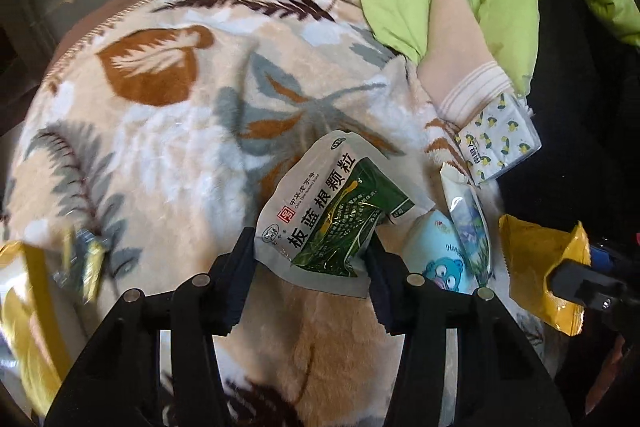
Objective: Organize soft objects
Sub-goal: 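Carry the medicine sachet and yellow biscuit packet into the box and open both tools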
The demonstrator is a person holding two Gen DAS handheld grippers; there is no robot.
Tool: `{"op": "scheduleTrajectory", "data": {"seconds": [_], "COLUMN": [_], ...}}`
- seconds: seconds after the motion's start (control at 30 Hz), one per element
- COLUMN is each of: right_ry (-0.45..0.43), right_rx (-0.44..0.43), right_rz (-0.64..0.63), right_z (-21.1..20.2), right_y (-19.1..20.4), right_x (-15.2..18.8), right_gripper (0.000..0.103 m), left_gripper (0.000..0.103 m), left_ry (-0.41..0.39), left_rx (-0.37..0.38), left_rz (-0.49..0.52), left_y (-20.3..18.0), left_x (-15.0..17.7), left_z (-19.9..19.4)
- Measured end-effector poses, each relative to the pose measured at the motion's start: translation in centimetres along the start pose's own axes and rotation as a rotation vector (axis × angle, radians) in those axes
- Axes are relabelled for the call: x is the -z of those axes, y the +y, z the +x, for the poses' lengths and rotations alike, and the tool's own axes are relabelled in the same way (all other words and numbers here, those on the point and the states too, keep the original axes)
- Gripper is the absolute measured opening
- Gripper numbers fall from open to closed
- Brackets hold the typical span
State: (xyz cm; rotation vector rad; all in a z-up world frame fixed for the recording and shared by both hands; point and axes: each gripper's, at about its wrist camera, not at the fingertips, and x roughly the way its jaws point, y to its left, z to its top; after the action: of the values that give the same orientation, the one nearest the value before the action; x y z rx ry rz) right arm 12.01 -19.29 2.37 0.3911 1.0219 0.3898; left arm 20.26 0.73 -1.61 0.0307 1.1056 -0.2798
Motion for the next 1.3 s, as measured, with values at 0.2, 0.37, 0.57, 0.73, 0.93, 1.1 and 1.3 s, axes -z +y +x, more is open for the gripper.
{"op": "scheduleTrajectory", "data": {"seconds": [0.2, 0.37, 0.57, 0.73, 0.93, 1.1, 1.3], "right_ry": [-0.006, -0.007, -0.002, 0.009, 0.035, 0.051, 0.090], "right_rx": [-0.026, -0.054, -0.092, -0.122, -0.154, -0.176, -0.201], "right_rz": [-0.030, -0.061, -0.126, -0.183, -0.259, -0.317, -0.377], "right_z": [-0.8, -1.3, -1.7, -1.6, -0.9, -0.5, 0.9], "right_y": [1.5, 3.2, 6.4, 9.4, 13.2, 16.0, 19.1], "right_x": [0.5, 1.1, 1.8, 2.3, 3.4, 4.1, 5.0], "right_gripper": [0.036, 0.036, 0.036, 0.036, 0.037, 0.037, 0.037], "left_gripper": [0.049, 0.049, 0.050, 0.050, 0.050, 0.050, 0.050], "left_ry": [-0.079, -0.131, -0.197, -0.235, -0.258, -0.260, -0.255], "left_rx": [-0.080, -0.133, -0.220, -0.290, -0.340, -0.368, -0.410], "left_rz": [-0.045, -0.071, -0.080, -0.092, -0.145, -0.210, -0.268], "left_y": [0.7, 1.1, 1.9, 3.1, 5.4, 7.7, 10.0], "left_x": [1.6, 3.6, 6.3, 8.6, 11.1, 12.9, 14.8], "left_z": [-3.7, -6.4, -9.8, -12.0, -13.9, -14.8, -15.2]}}
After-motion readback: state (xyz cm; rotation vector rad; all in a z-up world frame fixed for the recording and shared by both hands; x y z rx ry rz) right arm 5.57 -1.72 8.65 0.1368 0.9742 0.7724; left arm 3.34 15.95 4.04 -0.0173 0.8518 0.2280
